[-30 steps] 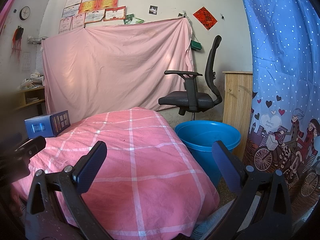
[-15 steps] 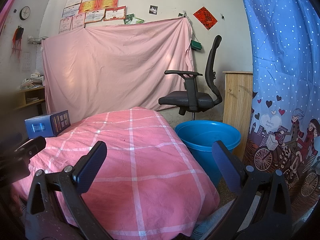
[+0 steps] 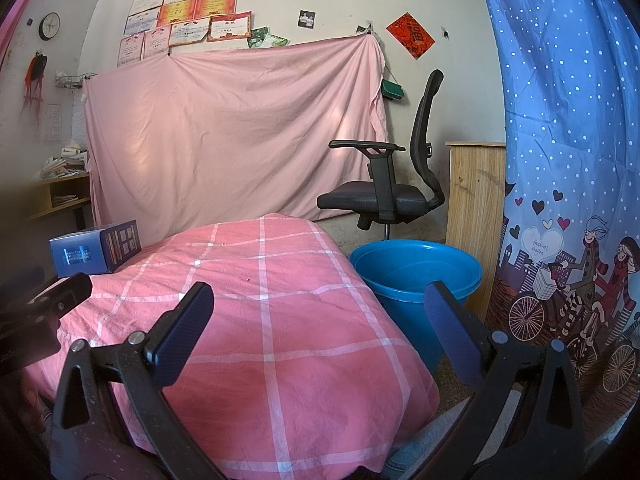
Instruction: Collect trash
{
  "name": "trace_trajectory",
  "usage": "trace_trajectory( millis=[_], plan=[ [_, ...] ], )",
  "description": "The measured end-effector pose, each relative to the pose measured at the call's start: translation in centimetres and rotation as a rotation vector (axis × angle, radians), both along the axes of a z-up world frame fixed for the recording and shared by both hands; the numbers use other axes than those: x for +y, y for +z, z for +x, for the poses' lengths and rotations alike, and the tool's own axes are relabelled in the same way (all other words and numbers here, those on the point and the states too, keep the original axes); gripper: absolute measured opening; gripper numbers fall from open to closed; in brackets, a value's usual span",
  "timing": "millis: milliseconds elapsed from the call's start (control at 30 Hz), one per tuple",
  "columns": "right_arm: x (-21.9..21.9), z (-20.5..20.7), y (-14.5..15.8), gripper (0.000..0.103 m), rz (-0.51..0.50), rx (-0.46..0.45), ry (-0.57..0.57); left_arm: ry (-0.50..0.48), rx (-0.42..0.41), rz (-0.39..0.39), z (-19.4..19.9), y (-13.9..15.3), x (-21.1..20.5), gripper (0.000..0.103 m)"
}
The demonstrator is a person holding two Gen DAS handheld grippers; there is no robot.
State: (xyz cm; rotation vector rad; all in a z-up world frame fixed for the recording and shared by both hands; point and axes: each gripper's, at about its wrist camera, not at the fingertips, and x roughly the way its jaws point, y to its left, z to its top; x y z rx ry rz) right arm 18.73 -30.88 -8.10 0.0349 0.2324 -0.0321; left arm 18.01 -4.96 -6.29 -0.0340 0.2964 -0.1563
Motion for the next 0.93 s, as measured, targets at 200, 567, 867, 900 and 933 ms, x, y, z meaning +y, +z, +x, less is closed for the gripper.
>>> trace_trajectory(
  millis=[200, 567, 867, 900, 933],
  plan=[
    [0.13, 0.05, -0.02, 0.103, 0.0, 0.001, 0.0, 0.0, 0.001, 0.0, -0.01, -0.01, -0.06, 0.101],
    [0.12, 0.01, -0.01, 0.103, 0.0, -0.001, 0.0, -0.004, 0.011, 0.013, -0.04, -0.3, -0.11, 0.101],
    [0.12, 0.03, -0.01, 0.103, 0.0, 0.0, 0.0, -0.005, 0.013, 0.017, -0.03, -0.32, 0.11, 0.101],
    [0.11, 0.01, 0.0, 0.103, 0.0, 0.0, 0.0, -0.005, 0.013, 0.016, -0.04, -0.3, 0.13, 0.101],
    [0.12, 0.0, 0.0, 0.103, 0.0, -0.001, 0.0, -0.005, 0.013, 0.014, -0.01, -0.29, 0.21, 0.101]
  ],
)
